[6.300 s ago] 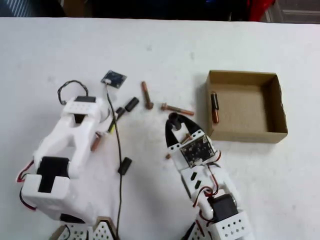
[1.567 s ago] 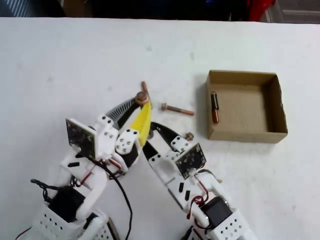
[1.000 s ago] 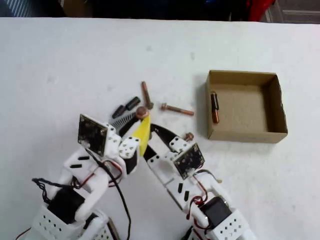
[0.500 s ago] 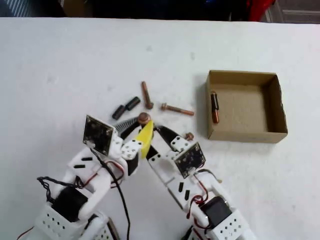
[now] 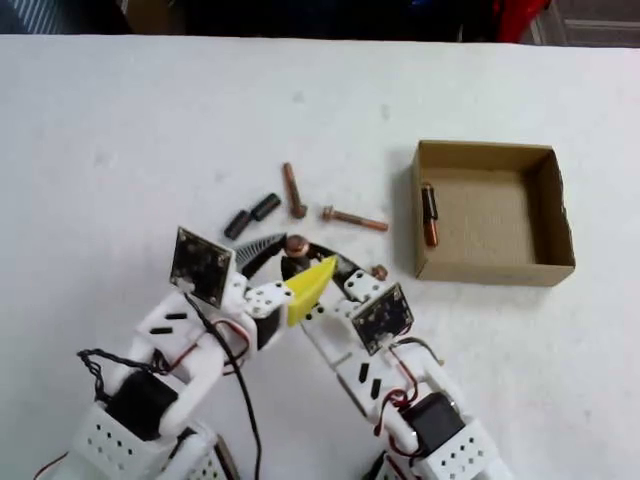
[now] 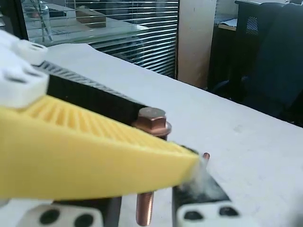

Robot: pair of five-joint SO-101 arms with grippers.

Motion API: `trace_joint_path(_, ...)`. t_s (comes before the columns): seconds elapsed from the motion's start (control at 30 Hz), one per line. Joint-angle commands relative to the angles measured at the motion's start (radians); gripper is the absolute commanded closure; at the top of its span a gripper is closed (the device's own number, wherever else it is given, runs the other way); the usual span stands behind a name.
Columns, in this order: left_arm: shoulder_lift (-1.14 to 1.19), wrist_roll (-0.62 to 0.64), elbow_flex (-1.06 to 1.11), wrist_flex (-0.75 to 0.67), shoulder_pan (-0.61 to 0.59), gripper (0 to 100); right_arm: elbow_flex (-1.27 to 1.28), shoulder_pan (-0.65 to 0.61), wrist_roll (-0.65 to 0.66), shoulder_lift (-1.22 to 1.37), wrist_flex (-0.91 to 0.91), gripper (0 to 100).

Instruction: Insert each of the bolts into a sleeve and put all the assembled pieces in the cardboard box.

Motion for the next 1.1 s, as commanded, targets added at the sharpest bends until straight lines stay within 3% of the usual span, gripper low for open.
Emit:
trace_joint_path(0.0, -0.008, 0.008, -0.115, -0.018, -0.002, 74, 0.009, 0.012, -0.002, -0.010, -0.018, 98.2)
trace_joint_path(0.13, -0.008, 0.008, -0.167, -0.017, -0.028, 74, 0.009, 0.012, -0.002, -0.010, -0.016, 98.2)
trace_joint_path(0.4, -0.008, 0.008, -0.256, 0.015, -0.219, 78, 0.009, 0.012, -0.002, -0.015, 0.010, 98.2)
trace_joint_path(0.53, -0.010, 0.008, -0.388, 0.189, -0.289, 97, 0.009, 0.012, 0.000, -0.013, 0.010, 98.2)
trace_joint_path(0.57, -0.010, 0.008, -0.422, 0.244, -0.308, 99, 0.009, 0.012, 0.000, -0.013, 0.010, 98.2)
trace_joint_path(0.67, -0.010, 0.008, -0.499, 0.404, -0.355, 92, 0.009, 0.012, 0.000, -0.013, 0.010, 98.1)
trace_joint_path(0.77, -0.010, 0.006, -0.543, 0.519, -0.394, 94, 0.009, 0.012, 0.000, -0.010, 0.012, 98.1)
trace_joint_path(1.07, -0.010, -0.078, -0.548, 0.663, -0.412, 98, 0.009, 0.013, 0.000, -0.015, 0.059, 98.1)
